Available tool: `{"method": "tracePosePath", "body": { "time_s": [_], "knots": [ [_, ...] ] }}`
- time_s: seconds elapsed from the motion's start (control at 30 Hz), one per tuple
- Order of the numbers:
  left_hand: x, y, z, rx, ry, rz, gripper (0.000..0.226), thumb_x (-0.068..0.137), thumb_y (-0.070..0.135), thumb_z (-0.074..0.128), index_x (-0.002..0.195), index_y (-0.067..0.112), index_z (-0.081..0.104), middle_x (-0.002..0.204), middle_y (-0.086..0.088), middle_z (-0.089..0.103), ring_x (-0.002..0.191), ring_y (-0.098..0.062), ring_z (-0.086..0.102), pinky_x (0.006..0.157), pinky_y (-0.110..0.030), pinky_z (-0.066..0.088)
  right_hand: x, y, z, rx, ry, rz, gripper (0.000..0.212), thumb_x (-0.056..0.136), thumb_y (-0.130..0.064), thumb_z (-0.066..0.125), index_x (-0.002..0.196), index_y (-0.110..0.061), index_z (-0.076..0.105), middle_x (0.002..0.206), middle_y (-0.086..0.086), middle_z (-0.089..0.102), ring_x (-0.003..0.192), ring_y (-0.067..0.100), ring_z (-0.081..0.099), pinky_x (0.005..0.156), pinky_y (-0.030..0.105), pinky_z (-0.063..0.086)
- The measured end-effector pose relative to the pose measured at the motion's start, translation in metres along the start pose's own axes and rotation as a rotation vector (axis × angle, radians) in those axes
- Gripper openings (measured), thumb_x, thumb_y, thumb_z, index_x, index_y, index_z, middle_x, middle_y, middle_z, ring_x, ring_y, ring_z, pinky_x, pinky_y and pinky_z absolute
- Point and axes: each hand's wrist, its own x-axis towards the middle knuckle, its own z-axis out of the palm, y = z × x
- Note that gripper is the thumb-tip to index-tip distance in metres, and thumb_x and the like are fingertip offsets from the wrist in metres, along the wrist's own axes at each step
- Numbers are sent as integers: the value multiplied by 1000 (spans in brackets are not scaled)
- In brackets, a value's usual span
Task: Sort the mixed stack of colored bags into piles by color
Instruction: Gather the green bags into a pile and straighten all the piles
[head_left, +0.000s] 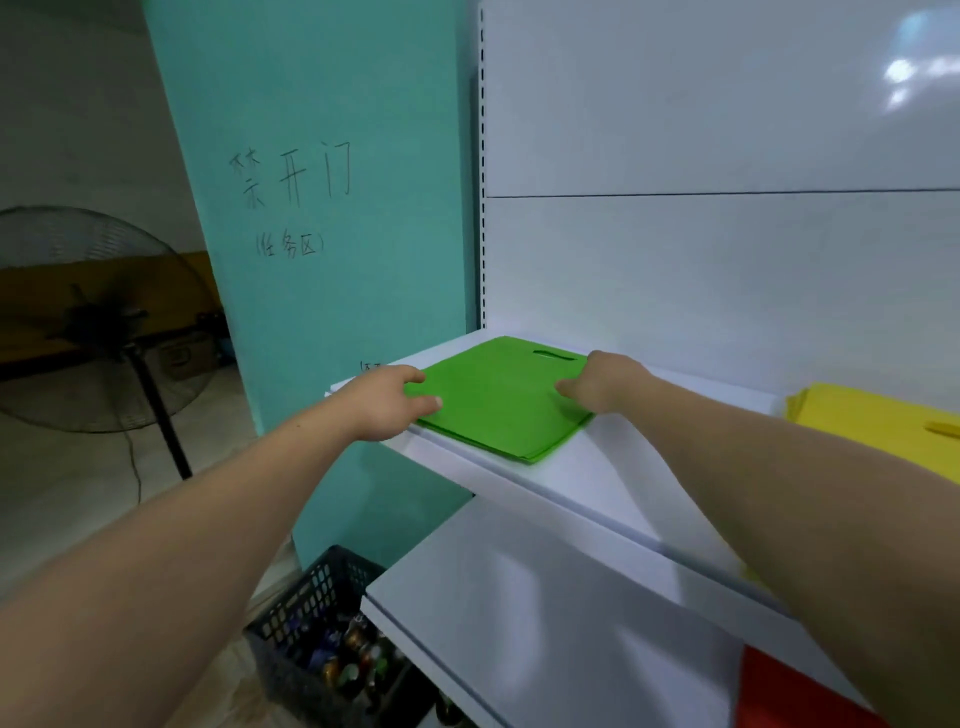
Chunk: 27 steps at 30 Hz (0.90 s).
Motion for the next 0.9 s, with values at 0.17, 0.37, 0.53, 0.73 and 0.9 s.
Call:
{"method": "tracePosePath", "body": {
  "time_s": [0.17, 0.37, 0.53, 0.73, 0.9],
  "knots": [
    [50, -15, 6, 40, -25, 36, 44, 96, 30, 52, 138, 17, 46, 140, -11, 48, 112, -25, 54, 95, -29, 39, 26, 6, 19, -18, -1, 140, 78, 85, -69, 44, 135, -10, 43, 138, 13, 50, 124, 34, 48, 102, 42, 42],
    [90, -40, 14, 82, -127, 85, 56, 94, 40, 53, 143, 16, 40, 150, -8, 37, 132, -26, 40, 106, -31, 32, 36, -4, 22, -45, 57, 313, 86, 73, -74, 56, 135, -17, 41, 136, 12, 50, 125, 35, 46, 101, 43, 42],
    [108, -50, 17, 86, -114, 141, 59, 82, 54, 62, 131, 22, 54, 140, -5, 49, 125, -24, 47, 103, -35, 39, 32, -9, 21, 142, 97, 402, 74, 80, -48, 70, 132, -6, 39, 132, 16, 52, 120, 33, 52, 94, 35, 44],
    [111, -49, 24, 50, -105, 221, 61, 79, 59, 61, 129, 25, 55, 139, -4, 49, 121, -27, 50, 101, -41, 41, 18, -20, 23, 301, 361, 364, 56, 88, -6, 48, 141, -11, 32, 127, 21, 53, 117, 37, 52, 94, 36, 42],
    [113, -52, 21, 64, -163, 274, 61, 85, 54, 58, 137, 23, 47, 145, -5, 44, 127, -26, 45, 105, -39, 38, 1, -29, 19, 140, 459, 226, 55, 92, -8, 44, 144, -18, 29, 125, 19, 52, 113, 37, 52, 91, 39, 42]
  ]
}}
